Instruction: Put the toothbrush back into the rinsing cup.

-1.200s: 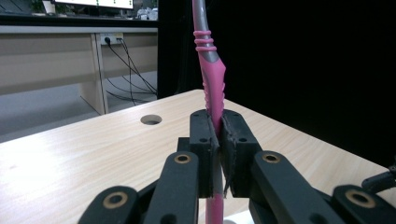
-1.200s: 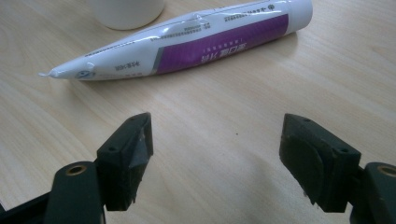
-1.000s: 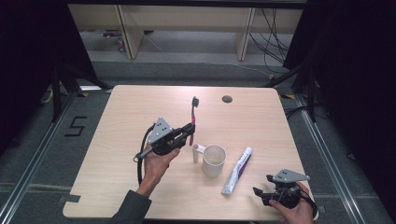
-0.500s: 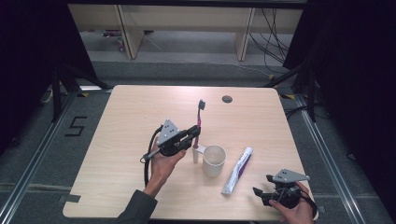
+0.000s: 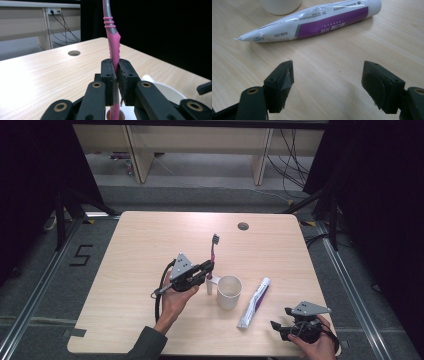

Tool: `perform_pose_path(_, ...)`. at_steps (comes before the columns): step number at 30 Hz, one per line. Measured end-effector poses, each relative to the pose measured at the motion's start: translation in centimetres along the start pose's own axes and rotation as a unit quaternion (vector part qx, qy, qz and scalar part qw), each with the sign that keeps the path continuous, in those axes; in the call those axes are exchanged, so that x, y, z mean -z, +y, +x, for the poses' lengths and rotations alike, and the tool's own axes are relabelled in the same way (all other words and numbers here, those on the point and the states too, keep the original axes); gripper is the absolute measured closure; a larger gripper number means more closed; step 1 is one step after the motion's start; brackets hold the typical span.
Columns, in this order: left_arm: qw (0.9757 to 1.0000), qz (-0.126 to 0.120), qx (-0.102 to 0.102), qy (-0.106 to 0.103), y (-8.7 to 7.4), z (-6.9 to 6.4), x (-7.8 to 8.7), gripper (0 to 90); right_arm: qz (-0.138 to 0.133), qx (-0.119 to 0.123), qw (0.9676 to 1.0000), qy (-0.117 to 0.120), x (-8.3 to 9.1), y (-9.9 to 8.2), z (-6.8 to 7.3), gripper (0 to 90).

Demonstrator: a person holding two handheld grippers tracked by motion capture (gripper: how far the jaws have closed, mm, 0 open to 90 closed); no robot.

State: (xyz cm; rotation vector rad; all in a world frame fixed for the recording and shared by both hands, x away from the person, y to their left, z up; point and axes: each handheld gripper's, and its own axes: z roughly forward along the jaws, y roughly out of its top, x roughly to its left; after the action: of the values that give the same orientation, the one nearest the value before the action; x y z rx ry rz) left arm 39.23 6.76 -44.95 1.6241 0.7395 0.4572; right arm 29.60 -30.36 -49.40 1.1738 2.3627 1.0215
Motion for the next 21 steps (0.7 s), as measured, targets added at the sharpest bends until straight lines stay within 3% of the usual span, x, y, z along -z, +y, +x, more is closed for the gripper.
perform_pose_path(14, 0.9996, 0.028, -0.008, -0.006, -1.4, 0.4, 0.5, 79.2, 0.002, -0.003, 1.0, 0.008, -0.1, 0.0, 0.0, 26.9)
perform_pose_path(15, 0.9995, 0.029, -0.009, -0.006, -1.4, 0.4, 0.5, 79.2, -0.006, 0.011, 0.9999, 0.01, -0.2, 0.0, -0.1, 26.9)
perform_pose_path(16, 0.9995, 0.029, -0.008, -0.007, -1.4, 0.4, 0.5, 79.2, 0.003, -0.006, 0.9999, 0.009, -0.1, 0.0, 0.1, 26.9)
perform_pose_path(18, 0.9995, 0.03, -0.006, -0.007, -1.5, 0.3, 0.5, 79.1, 0.002, -0.006, 0.9999, 0.01, -0.1, 0.0, 0.0, 26.9)
perform_pose_path(21, 0.9993, 0.035, -0.01, -0.01, -1.7, 0.3, 0.4, 77.9, -0.005, 0.007, 0.9999, 0.006, -0.1, 0.0, -0.1, 26.9)
